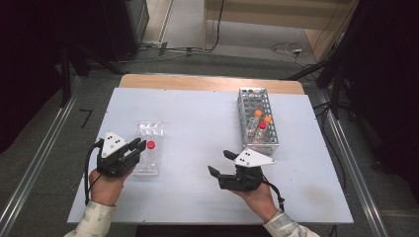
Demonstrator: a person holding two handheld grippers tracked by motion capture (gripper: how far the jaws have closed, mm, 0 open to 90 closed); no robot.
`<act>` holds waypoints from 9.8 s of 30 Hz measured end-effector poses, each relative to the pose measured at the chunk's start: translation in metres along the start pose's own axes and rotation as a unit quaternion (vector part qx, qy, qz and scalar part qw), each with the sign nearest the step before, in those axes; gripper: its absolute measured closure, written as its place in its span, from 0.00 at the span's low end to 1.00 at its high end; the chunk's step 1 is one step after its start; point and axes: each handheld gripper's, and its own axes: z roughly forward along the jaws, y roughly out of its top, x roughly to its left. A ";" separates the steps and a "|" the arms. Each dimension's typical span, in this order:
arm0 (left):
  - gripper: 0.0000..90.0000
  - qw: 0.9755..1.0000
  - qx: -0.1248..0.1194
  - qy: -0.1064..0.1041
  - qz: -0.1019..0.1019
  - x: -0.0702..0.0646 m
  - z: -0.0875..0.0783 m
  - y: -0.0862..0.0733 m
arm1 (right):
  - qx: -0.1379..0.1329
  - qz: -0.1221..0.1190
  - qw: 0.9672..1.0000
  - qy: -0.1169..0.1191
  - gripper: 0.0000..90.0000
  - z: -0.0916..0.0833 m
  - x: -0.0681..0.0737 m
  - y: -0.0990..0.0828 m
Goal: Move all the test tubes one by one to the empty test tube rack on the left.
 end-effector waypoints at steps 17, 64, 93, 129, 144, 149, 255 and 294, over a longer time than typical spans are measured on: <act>0.72 0.999 -0.026 -0.019 -0.038 0.002 -0.009 0.004 | -0.002 0.001 1.000 -0.003 0.30 -0.002 -0.002 0.000; 0.21 0.996 -0.056 -0.047 -0.054 -0.022 -0.013 0.014 | -0.013 0.091 0.979 -0.185 0.50 -0.023 -0.106 -0.014; 0.21 0.996 -0.053 -0.050 -0.047 -0.026 -0.012 0.014 | -0.019 0.079 0.971 -0.226 0.80 -0.009 -0.114 -0.009; 0.20 0.995 -0.060 -0.067 -0.034 -0.039 -0.016 0.017 | -0.062 0.020 0.990 -0.123 0.80 -0.037 -0.047 0.023; 0.16 0.994 -0.053 -0.092 -0.017 -0.056 -0.013 0.018 | -0.035 -0.001 0.997 -0.075 0.80 -0.016 -0.022 0.018; 0.17 0.993 -0.057 -0.098 -0.010 -0.064 -0.012 0.018 | -0.027 -0.007 0.998 -0.061 0.80 -0.009 -0.013 0.016; 0.77 0.999 -0.046 -0.020 0.012 -0.027 -0.025 0.010 | 0.030 -0.024 0.999 0.034 0.30 0.016 0.022 0.008; 0.19 0.998 -0.061 -0.019 -0.029 -0.028 -0.024 0.006 | 0.011 0.010 0.999 -0.036 0.34 -0.010 -0.021 0.007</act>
